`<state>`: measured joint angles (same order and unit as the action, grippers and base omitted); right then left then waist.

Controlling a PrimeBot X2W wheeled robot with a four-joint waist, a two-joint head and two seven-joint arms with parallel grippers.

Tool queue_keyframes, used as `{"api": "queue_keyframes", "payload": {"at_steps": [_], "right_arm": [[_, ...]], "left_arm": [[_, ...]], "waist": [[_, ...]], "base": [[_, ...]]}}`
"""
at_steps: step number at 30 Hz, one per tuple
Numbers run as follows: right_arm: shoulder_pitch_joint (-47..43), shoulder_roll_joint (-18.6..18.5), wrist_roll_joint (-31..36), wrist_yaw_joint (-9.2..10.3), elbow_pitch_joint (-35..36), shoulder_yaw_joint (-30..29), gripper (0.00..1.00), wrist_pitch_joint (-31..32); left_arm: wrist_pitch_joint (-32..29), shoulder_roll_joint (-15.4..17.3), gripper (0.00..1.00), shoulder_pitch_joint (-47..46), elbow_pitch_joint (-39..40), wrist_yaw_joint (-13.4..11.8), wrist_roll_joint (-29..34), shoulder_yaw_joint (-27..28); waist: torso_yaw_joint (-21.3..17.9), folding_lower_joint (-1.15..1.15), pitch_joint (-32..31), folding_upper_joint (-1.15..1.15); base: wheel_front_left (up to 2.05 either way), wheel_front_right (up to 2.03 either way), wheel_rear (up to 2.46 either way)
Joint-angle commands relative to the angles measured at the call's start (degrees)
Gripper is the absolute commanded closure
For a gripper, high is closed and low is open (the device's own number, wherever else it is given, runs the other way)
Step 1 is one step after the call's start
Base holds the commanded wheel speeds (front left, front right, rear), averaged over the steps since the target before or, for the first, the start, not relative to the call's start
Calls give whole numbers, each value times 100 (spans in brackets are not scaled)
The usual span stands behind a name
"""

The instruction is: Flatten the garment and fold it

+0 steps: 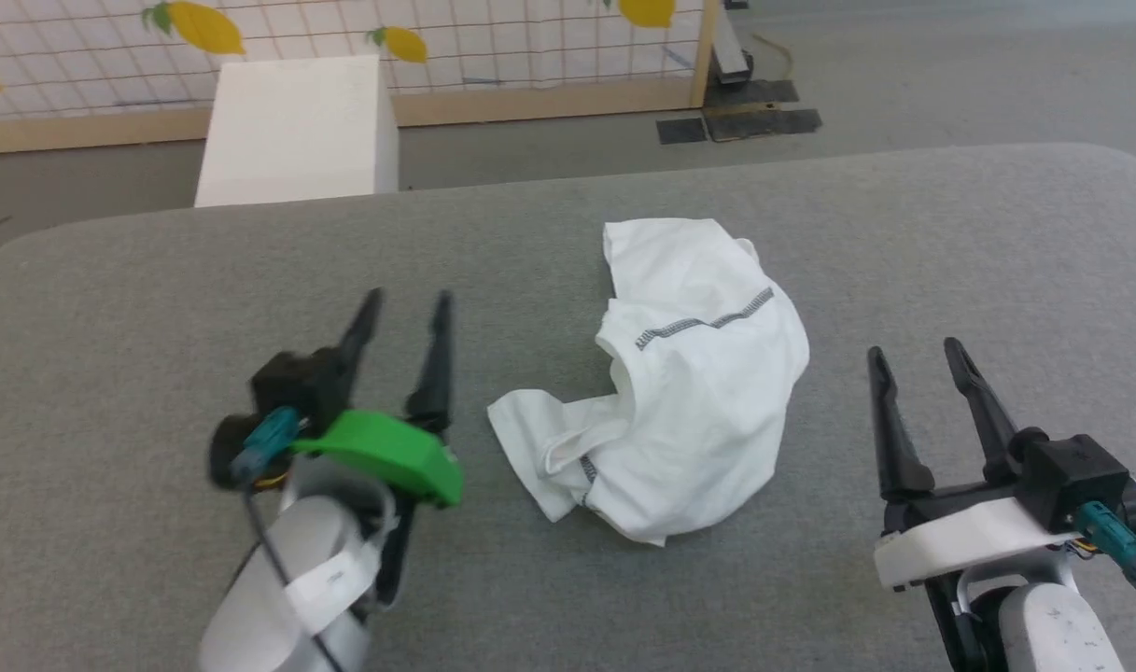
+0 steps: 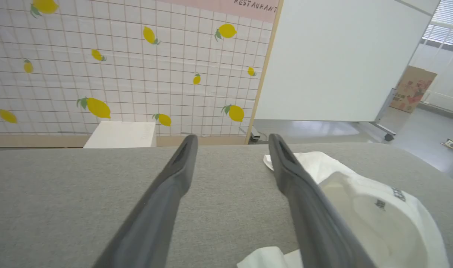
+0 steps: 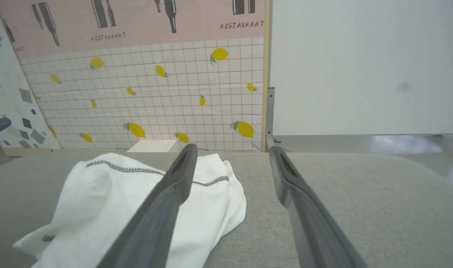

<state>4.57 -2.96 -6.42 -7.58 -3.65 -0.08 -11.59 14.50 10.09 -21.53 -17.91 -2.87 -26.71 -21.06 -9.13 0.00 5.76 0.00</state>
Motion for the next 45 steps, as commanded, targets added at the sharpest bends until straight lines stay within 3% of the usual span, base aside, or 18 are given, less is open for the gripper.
{"api": "queue_keyframes", "payload": {"at_steps": [1, 4, 10, 18, 24, 25, 26, 32, 41, 45], "right_arm": [[14, 8, 86, 9, 85, 77, 0, 70], [165, -35, 193, 9, 221, 344, 0, 306], [750, -401, 79, 9, 365, 1229, 0, 1443], [1583, -697, -297, 9, 247, 2101, 0, 3514], [1831, -980, 269, 9, 93, 2325, 0, 4846], [1835, -961, 316, 9, 97, 2269, 69, 4946], [1840, -964, 371, 9, 103, 2240, 100, 5010], [1864, -767, 378, 9, 301, 1829, 100, 4838], [3202, -220, 30, 9, 589, 1511, 100, 3512], [3541, -97, -102, 9, 840, 956, 100, 3022]], "left_arm": [[42, 73, 0, 230, 199, -124, 123, 160], [47, 87, 0, 629, 809, -296, 419, 644], [49, -185, 0, 1150, 1516, -201, 900, 1181], [49, -562, 0, 1295, 1636, 64, 1238, 1467], [50, -677, 0, 1252, 1587, 193, 1344, 1539], [50, -687, 0, 1242, 1575, 209, 1357, 1548], [50, -694, 0, 1234, 1570, 221, 1362, 1555], [50, -716, 0, 1245, 1516, 264, 1369, 1599], [50, -720, 0, 1255, 1449, 264, 1331, 1633], [50, -720, 0, 1305, 1442, 269, 1346, 1654]], "waist": [[133, 0, -5, 0], [243, 0, 93, 0], [495, 0, 273, 0], [835, 0, 424, 0], [994, 0, 488, 0], [1012, 0, 494, 0], [1024, 0, 496, 0], [1011, 0, 458, 0], [841, 0, 348, 0], [786, 0, 281, 0]], "base": [[0, 0, 0], [0, 0, 0], [0, 0, 0], [0, 0, 0], [0, 0, 0], [0, 0, 0], [0, 0, 0], [0, 0, 0], [0, 0, 0], [0, 0, 0]]}}
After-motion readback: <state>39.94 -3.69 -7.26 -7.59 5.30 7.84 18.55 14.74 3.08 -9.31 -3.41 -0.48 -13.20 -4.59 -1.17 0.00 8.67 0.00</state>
